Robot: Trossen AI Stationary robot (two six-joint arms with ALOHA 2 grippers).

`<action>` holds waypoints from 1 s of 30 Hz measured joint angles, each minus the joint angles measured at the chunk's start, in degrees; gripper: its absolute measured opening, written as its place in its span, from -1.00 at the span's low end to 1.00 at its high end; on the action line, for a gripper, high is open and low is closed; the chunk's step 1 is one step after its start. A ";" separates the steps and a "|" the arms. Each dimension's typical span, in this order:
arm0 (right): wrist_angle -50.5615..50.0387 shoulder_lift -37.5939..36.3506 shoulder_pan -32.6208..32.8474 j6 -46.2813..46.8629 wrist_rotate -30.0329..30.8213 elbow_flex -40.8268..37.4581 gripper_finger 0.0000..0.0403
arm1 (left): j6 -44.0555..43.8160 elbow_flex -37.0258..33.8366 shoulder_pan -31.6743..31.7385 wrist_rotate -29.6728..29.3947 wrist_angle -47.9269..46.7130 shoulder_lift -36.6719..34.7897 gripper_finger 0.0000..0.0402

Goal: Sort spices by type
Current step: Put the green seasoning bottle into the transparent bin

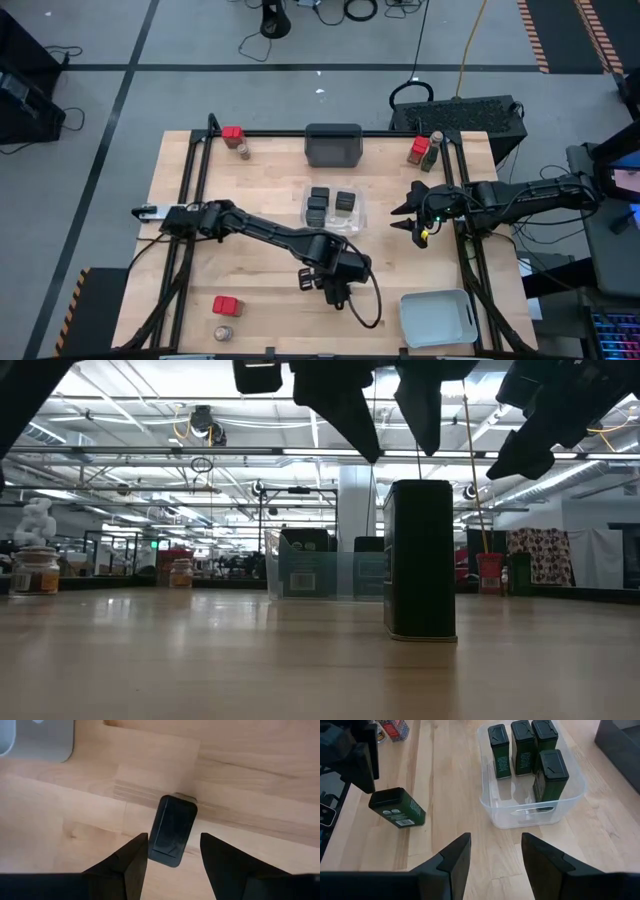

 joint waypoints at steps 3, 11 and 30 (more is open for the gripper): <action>0.02 0.02 0.00 0.20 0.00 0.00 -0.22 | 0.20 0.00 0.05 0.74 0.45 0.22 -0.07; 0.02 0.00 0.00 1.18 -0.01 0.00 -0.22 | 1.26 -0.02 0.20 1.17 0.20 1.36 -0.07; 0.02 0.00 0.00 4.65 -0.01 0.00 -0.22 | 10.95 -0.02 0.05 1.67 0.27 1.85 -0.07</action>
